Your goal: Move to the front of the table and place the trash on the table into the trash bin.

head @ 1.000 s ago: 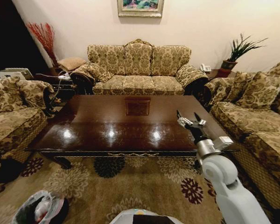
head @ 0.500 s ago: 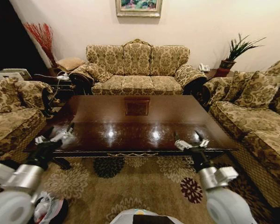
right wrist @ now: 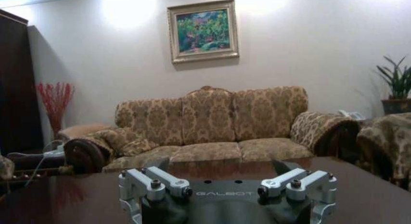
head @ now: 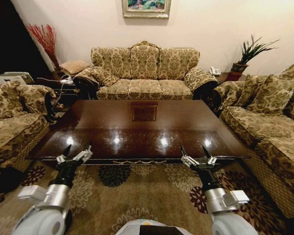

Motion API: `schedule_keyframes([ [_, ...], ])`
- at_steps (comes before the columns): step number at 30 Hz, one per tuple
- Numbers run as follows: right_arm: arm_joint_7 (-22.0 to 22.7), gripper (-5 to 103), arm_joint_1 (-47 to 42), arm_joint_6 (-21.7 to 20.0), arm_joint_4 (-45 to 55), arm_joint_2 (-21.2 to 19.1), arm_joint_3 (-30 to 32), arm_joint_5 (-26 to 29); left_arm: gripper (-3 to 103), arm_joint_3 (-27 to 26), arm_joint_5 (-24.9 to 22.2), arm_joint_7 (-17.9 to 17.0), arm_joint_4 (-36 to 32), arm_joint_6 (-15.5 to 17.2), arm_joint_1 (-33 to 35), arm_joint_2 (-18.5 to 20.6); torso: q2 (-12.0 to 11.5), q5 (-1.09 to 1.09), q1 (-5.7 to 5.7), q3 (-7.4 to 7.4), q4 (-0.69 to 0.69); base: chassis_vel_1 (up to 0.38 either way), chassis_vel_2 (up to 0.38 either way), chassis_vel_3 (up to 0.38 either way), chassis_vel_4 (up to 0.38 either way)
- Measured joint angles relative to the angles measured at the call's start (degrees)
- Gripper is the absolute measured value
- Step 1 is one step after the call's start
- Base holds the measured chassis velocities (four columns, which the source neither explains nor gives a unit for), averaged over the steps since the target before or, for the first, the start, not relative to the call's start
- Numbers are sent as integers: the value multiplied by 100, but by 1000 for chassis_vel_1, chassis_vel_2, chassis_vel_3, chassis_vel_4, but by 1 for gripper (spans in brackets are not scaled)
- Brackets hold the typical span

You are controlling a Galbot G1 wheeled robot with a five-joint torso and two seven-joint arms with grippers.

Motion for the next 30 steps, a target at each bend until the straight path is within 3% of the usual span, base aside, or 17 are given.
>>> schedule_keyframes([
  [7, -46, 100, 40, -125, 2, -102, -84, 79, 100, 155, 228, 73, 14, -56, 19, -136, 0, 0, 0, 0, 0, 0, 0, 0, 0],
  [30, -66, 100, 56, -139, 10, -134, -69, 132, 100, 117, 193, 42, 29, -37, 6, -125, 0, -1, 0, 0, 0, 0, 0, 0, 0],
])
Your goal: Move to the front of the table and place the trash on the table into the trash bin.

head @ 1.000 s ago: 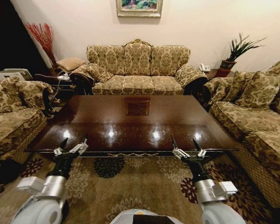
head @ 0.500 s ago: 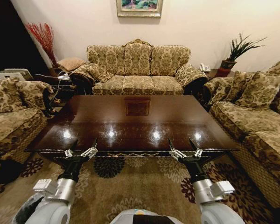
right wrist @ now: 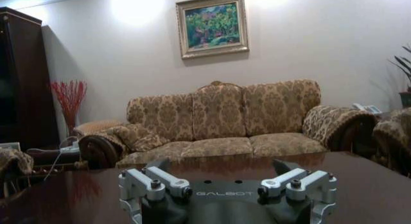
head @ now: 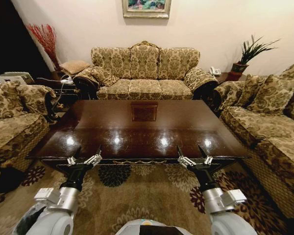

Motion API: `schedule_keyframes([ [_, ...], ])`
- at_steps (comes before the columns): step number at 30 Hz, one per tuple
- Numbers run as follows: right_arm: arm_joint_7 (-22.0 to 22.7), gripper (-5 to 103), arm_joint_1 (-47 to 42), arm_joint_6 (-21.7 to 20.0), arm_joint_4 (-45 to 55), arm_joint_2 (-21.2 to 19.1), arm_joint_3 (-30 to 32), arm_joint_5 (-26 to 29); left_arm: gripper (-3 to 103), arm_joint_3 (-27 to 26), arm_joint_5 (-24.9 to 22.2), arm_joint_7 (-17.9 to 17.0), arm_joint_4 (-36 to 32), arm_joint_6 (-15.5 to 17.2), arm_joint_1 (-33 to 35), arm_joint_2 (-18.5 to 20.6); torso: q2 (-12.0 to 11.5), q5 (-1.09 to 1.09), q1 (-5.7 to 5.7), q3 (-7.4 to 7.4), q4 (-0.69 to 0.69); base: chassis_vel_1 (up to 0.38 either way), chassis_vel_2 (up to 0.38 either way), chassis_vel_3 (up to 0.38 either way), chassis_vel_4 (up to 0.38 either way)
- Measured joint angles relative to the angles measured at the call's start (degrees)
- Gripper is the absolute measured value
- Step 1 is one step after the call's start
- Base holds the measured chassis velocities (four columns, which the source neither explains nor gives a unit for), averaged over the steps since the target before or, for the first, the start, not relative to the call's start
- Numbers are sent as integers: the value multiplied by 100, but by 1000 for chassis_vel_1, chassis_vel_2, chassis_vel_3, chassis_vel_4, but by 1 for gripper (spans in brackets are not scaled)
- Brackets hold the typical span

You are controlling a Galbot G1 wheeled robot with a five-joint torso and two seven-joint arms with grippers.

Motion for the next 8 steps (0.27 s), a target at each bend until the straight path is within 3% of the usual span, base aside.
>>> schedule_keyframes([
  [8, 1, 100, 2, 0, -3, -1, 0, 3, 100, -3, -5, -4, 1, 3, -2, 2, 0, 0, 0, 0, 0, 0, 0, 0, 0],
])
